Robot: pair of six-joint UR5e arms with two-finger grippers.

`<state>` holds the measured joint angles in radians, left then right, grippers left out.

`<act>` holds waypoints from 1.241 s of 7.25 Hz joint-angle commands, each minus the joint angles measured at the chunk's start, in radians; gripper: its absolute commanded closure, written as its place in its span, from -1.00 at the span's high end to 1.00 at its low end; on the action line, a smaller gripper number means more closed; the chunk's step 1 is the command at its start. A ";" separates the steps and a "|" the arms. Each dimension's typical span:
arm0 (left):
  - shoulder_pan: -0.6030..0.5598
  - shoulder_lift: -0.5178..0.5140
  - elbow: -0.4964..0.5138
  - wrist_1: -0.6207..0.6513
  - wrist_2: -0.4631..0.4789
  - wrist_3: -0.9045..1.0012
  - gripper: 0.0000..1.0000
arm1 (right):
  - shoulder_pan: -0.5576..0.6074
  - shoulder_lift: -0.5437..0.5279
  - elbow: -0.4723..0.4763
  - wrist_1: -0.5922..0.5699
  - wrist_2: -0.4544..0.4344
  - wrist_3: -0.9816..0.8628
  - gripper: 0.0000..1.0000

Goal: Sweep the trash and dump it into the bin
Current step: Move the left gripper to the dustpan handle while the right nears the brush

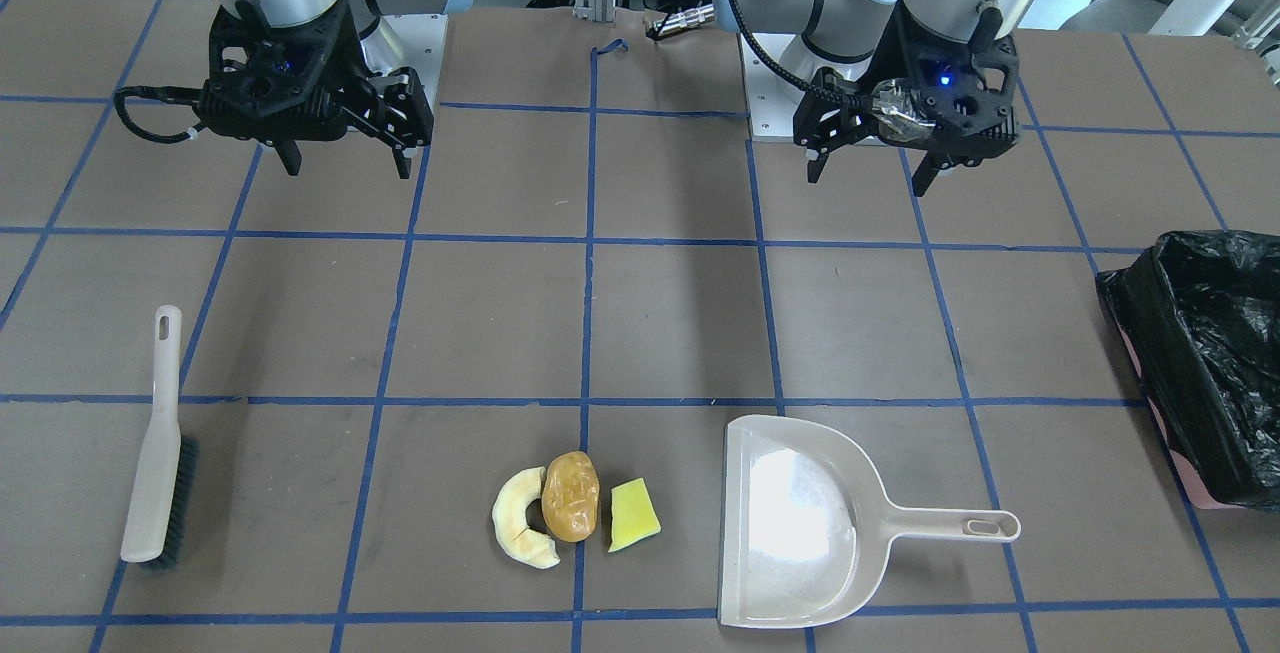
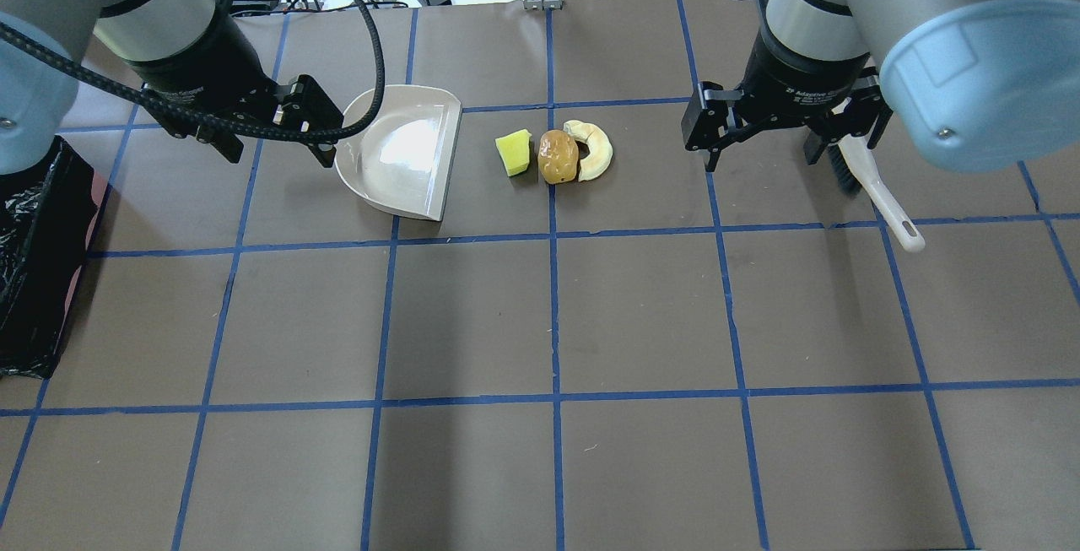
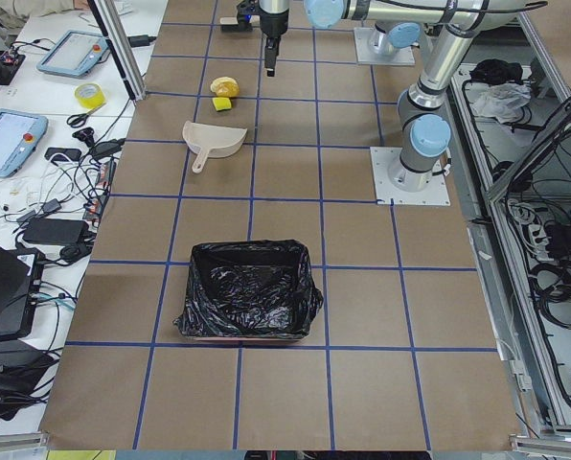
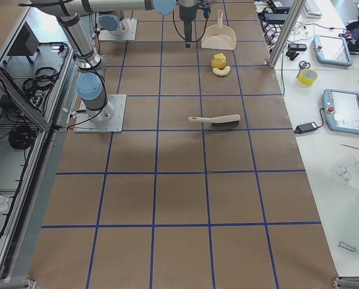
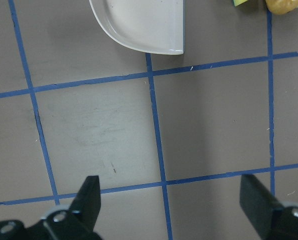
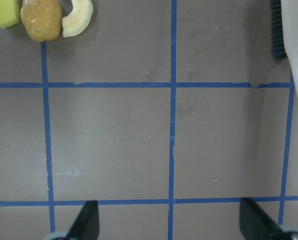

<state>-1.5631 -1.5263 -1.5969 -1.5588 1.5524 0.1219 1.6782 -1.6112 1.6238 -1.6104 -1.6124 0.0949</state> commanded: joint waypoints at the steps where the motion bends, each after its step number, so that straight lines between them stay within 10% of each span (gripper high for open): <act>1: 0.002 -0.002 0.000 0.000 0.000 0.001 1.00 | 0.000 -0.006 0.001 0.001 0.000 -0.001 1.00; 5: 0.015 -0.005 0.002 0.002 0.000 0.034 1.00 | -0.002 0.005 0.005 0.015 -0.017 -0.004 1.00; 9: 0.122 -0.046 0.000 0.048 0.023 0.452 1.00 | -0.015 -0.001 0.057 0.003 -0.021 -0.034 1.00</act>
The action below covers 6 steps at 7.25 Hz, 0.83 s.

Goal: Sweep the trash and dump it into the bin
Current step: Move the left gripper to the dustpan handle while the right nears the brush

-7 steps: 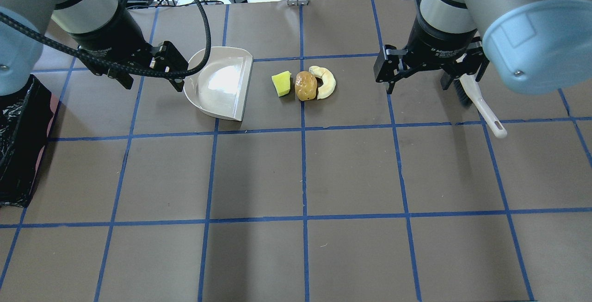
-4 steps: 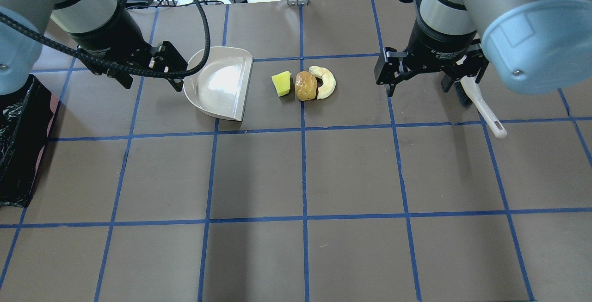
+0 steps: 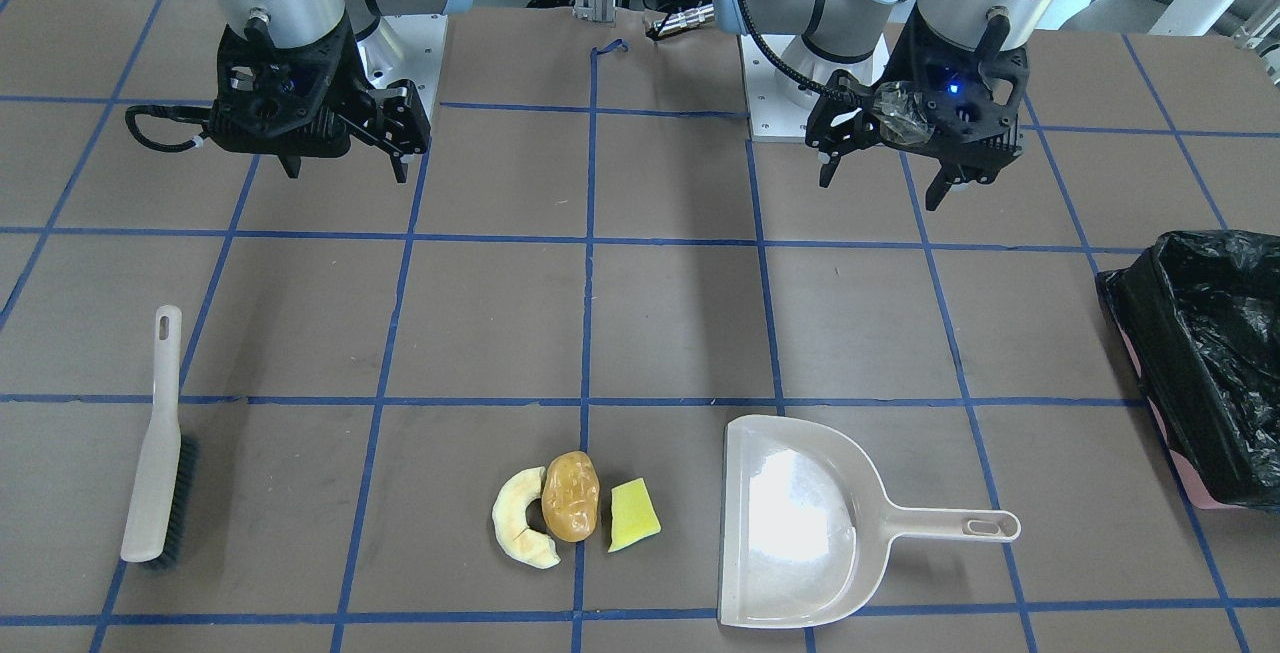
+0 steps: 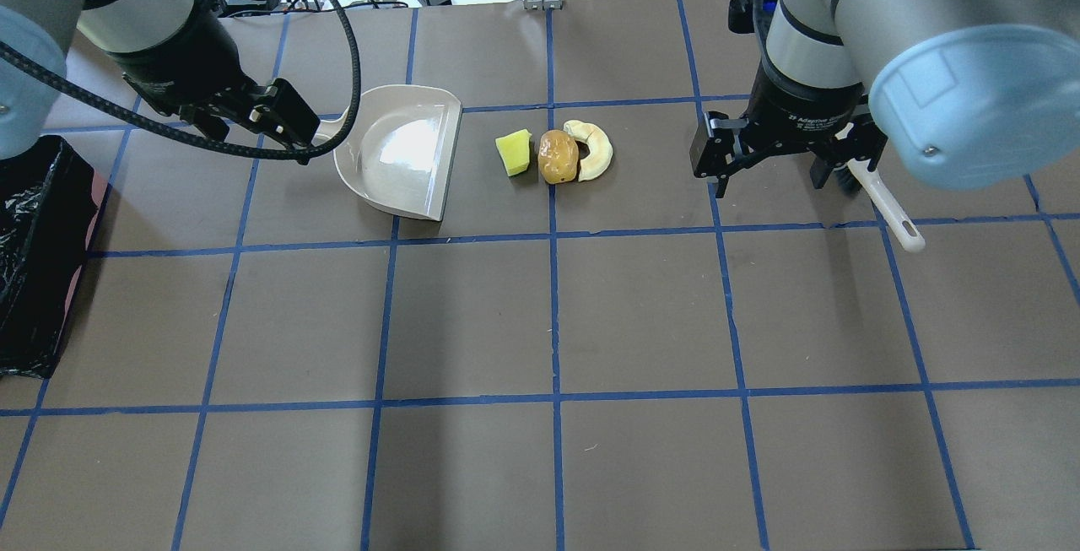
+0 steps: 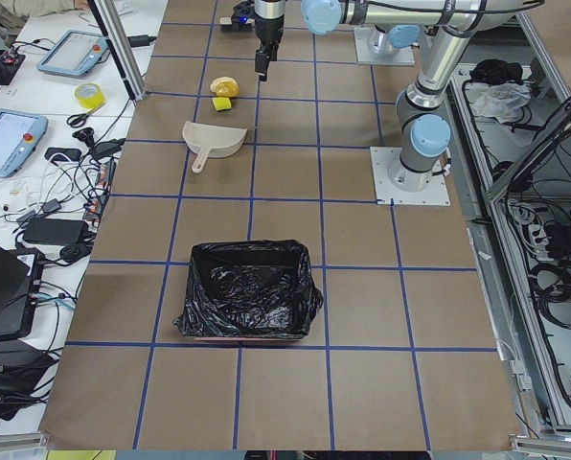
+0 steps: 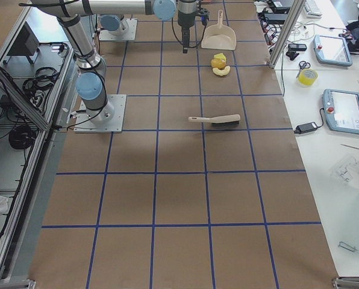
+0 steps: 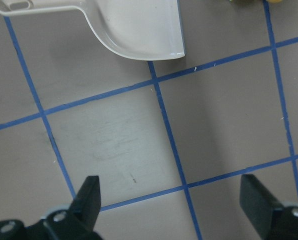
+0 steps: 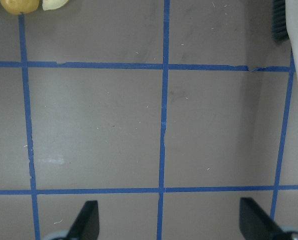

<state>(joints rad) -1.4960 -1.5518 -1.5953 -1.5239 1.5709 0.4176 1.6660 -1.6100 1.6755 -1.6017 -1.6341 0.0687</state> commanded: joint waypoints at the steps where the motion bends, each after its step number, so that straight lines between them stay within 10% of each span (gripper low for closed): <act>1: 0.104 -0.052 -0.003 0.061 -0.002 0.305 1.00 | -0.003 -0.001 0.007 -0.006 -0.001 -0.007 1.00; 6: 0.123 -0.293 0.024 0.305 0.003 1.081 1.00 | -0.165 0.002 0.016 -0.063 0.000 -0.235 1.00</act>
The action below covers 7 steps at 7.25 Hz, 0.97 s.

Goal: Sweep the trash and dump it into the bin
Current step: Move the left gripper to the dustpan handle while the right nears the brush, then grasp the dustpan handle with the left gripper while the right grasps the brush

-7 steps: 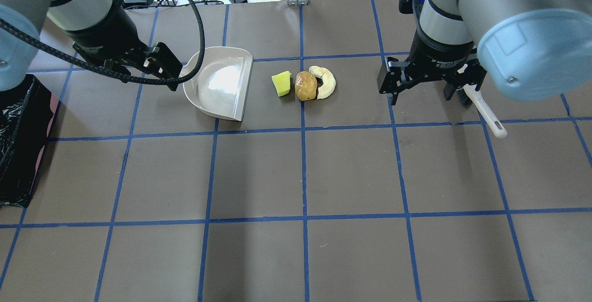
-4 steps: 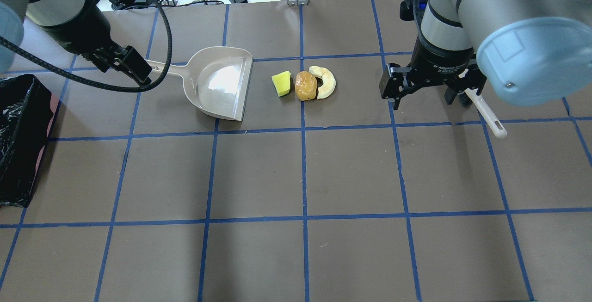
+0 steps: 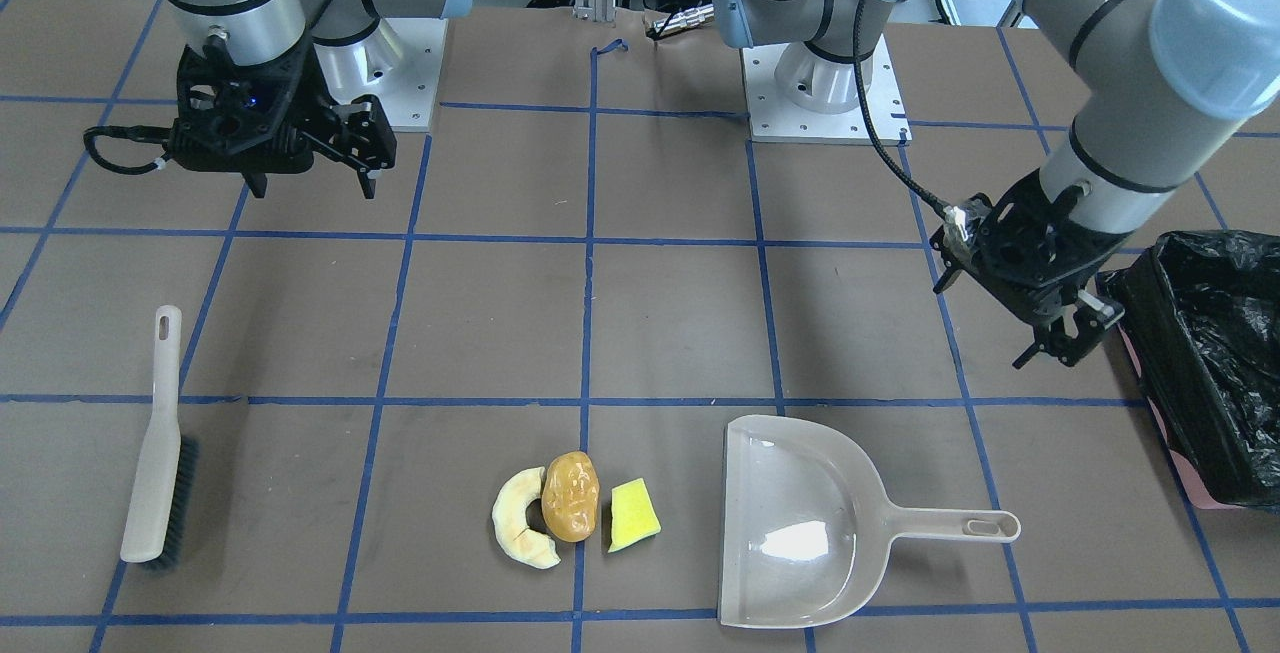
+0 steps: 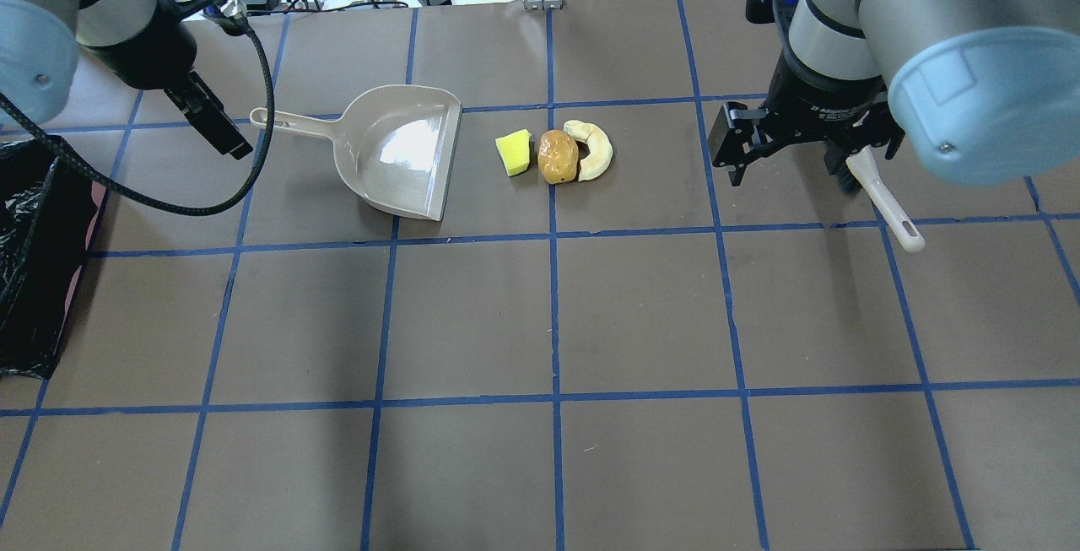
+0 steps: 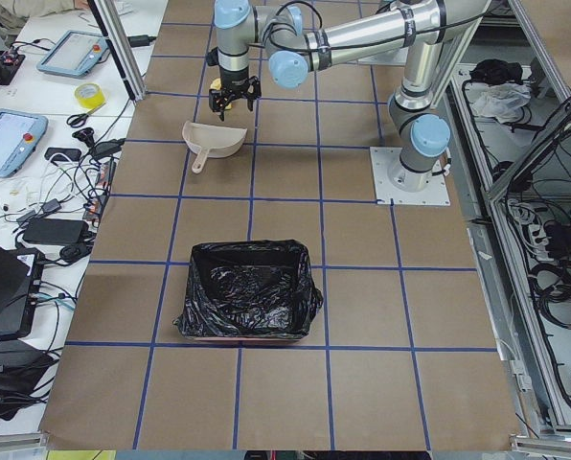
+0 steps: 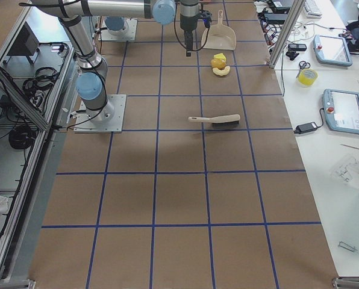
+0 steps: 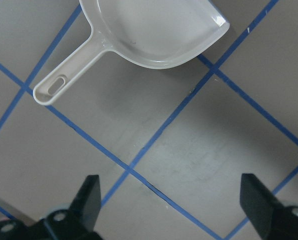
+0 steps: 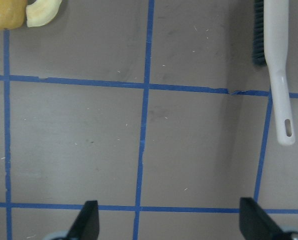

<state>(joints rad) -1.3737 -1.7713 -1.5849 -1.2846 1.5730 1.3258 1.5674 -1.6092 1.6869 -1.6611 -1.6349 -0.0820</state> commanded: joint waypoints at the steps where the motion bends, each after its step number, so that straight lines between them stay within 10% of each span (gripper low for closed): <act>1: 0.001 -0.130 0.028 0.115 -0.004 0.234 0.96 | -0.132 0.003 0.026 -0.017 0.009 -0.160 1.00; 7: 0.001 -0.361 0.190 0.117 0.010 0.415 0.87 | -0.340 0.181 0.158 -0.409 0.017 -0.491 0.97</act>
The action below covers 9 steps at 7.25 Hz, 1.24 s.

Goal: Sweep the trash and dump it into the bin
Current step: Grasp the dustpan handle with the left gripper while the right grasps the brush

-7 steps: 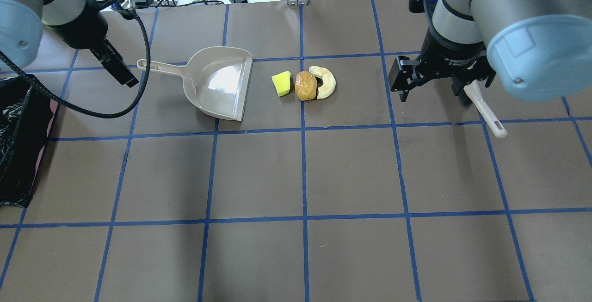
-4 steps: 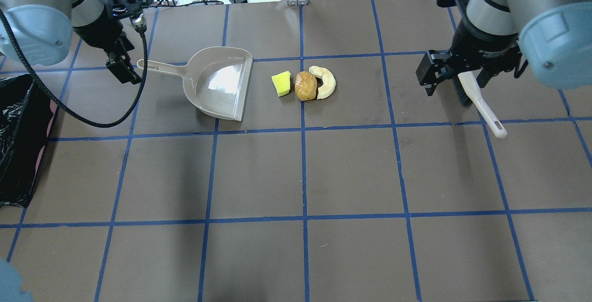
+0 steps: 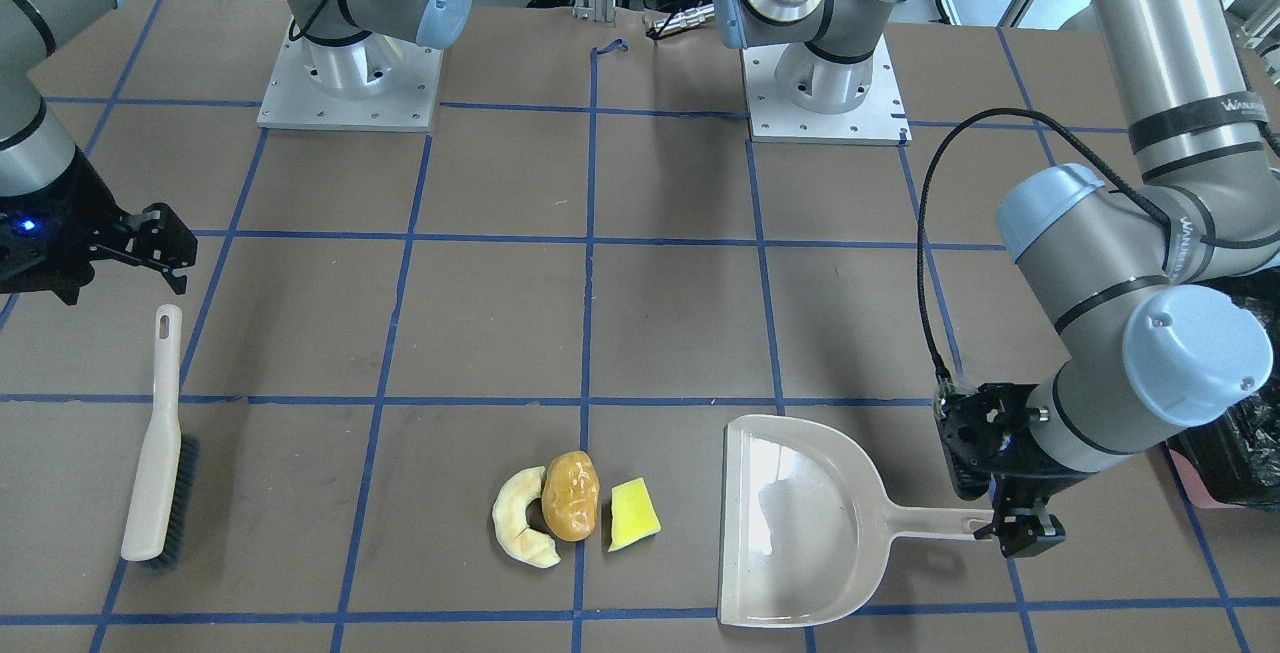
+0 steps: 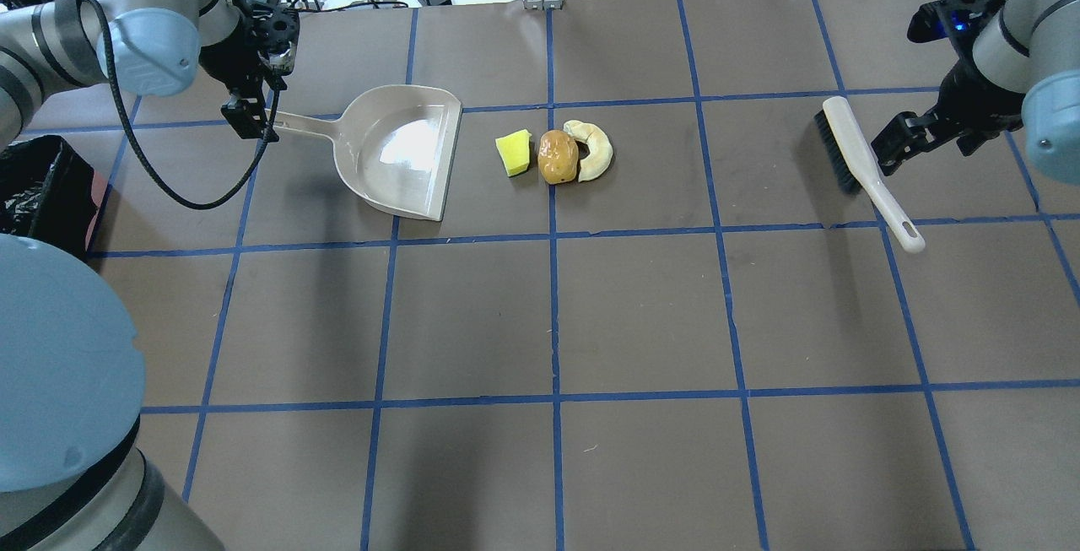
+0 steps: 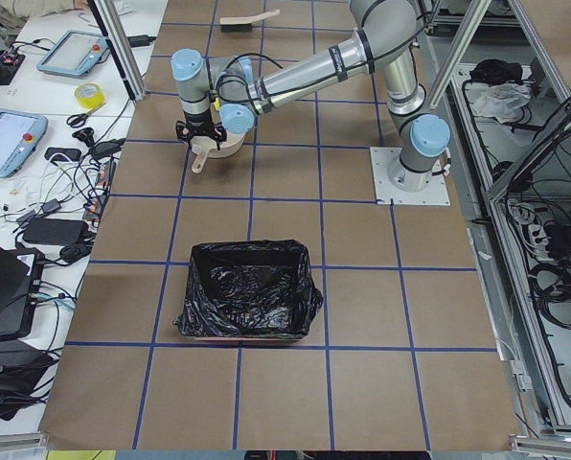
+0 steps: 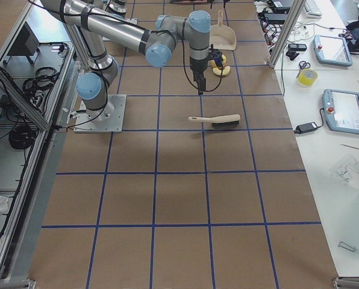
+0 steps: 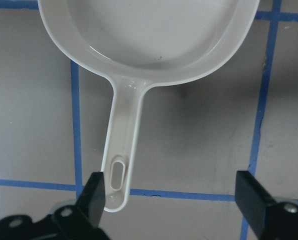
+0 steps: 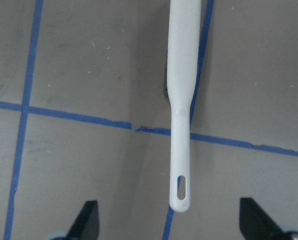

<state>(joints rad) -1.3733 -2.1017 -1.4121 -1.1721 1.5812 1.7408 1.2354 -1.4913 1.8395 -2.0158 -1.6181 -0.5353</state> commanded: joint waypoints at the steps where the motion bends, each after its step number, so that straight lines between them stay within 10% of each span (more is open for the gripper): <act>1: -0.001 -0.047 0.044 0.003 0.005 -0.006 0.87 | -0.008 0.109 0.006 -0.096 -0.002 -0.038 0.97; 9: 0.003 -0.092 0.029 0.045 0.003 -0.018 0.89 | -0.051 0.258 0.027 -0.123 -0.071 -0.111 0.95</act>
<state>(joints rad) -1.3737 -2.1871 -1.3813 -1.1366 1.5841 1.7232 1.1923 -1.2391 1.8653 -2.1389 -1.6776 -0.6416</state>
